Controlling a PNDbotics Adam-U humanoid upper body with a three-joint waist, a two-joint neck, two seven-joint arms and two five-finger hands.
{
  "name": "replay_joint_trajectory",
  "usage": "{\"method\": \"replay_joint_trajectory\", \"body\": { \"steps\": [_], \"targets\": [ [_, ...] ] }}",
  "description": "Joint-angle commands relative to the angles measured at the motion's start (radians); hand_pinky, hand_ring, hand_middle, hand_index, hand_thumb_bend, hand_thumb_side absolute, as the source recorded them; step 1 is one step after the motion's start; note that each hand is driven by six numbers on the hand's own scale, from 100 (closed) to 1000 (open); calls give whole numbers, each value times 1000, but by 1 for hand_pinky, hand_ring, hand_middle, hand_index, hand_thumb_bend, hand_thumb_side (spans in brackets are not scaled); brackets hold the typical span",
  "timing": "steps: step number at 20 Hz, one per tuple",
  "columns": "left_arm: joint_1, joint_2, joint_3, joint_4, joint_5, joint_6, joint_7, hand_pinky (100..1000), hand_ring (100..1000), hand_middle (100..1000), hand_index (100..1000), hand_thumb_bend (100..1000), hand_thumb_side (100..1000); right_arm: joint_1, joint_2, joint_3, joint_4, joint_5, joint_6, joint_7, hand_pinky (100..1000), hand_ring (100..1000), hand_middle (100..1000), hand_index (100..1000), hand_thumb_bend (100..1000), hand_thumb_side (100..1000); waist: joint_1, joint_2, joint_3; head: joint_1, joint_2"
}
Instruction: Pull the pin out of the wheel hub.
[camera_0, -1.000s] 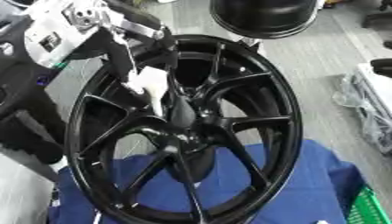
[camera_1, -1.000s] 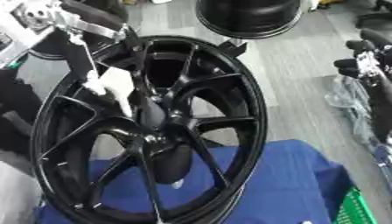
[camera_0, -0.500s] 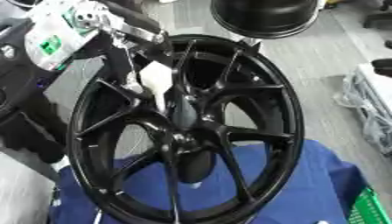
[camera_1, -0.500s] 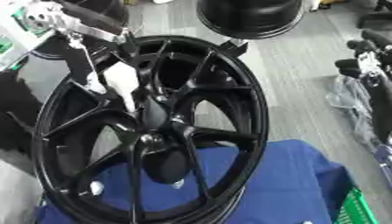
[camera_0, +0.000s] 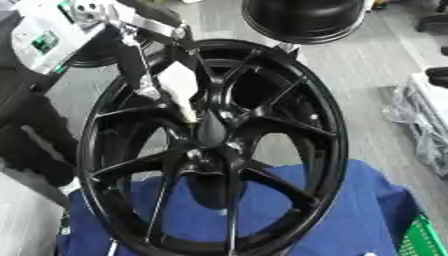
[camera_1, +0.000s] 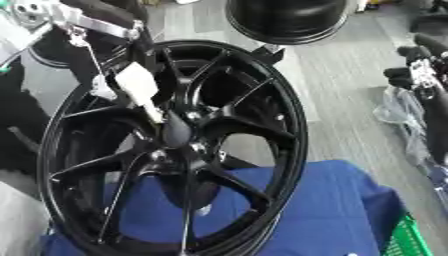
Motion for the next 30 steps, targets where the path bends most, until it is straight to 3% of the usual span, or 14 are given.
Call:
{"method": "replay_joint_trajectory", "body": {
  "steps": [1, 5, 8, 12, 15, 18, 24, 27, 28, 29, 30],
  "targets": [
    [-29, 67, 71, -45, -1, 16, 0, 643, 611, 474, 357, 224, 100, -7, -22, -4, -8, -1, -1, 1, 762, 691, 786, 900, 100, 629, -4, -32, 4, 0, -1],
    [-11, 161, 187, -132, 13, 46, 0, 645, 605, 468, 355, 252, 100, -3, -25, -9, -7, 1, -3, -3, 762, 691, 786, 900, 100, 629, 0, -31, 14, -10, 0],
    [42, 253, 305, -204, 44, 80, 2, 637, 596, 464, 350, 243, 100, 2, -29, -14, -6, 4, -4, -8, 762, 691, 786, 900, 100, 630, 4, -29, 24, -20, -1],
    [202, 393, 452, -257, 96, 131, 78, 626, 581, 455, 344, 210, 100, 2, -32, -19, -8, 6, -6, -12, 762, 691, 786, 900, 100, 629, 6, -24, 29, -27, -4],
    [365, 478, 537, -234, 106, 171, 154, 625, 576, 452, 343, 176, 100, 3, -34, -22, -8, 7, -7, -16, 762, 691, 786, 900, 100, 630, 8, -20, 31, -28, -8],
    [499, 524, 580, -158, 75, 202, 209, 635, 581, 458, 359, 192, 100, 6, -37, -24, -11, 10, -7, -17, 763, 691, 786, 900, 100, 629, 8, -19, 31, -28, -8],
    [612, 513, 584, -10, 19, 219, 238, 680, 616, 500, 455, 309, 100, 0, -34, -23, -14, 7, -7, -16, 762, 691, 786, 900, 100, 627, 4, -18, 24, -23, -11],
    [640, 493, 570, 50, -4, 224, 230, 734, 701, 593, 614, 392, 100, -6, -31, -24, -14, 1, -8, -17, 762, 691, 786, 900, 100, 626, 3, -17, 18, -22, -14],
    [644, 485, 566, 65, -4, 221, 221, 771, 757, 664, 720, 458, 177, -7, -30, -24, -14, 0, -8, -17, 762, 691, 786, 900, 100, 626, 3, -16, 17, -23, -16],
    [647, 478, 563, 75, 2, 215, 207, 813, 808, 735, 805, 544, 348, -8, -29, -24, -14, -1, -8, -18, 763, 691, 786, 900, 100, 626, 2, -15, 16, -24, -17],
    [648, 473, 564, 79, 9, 207, 198, 896, 907, 836, 891, 712, 576, -8, -29, -25, -14, -1, -9, -18, 762, 691, 786, 900, 100, 626, 1, -15, 16, -25, -17]
  ]
}}
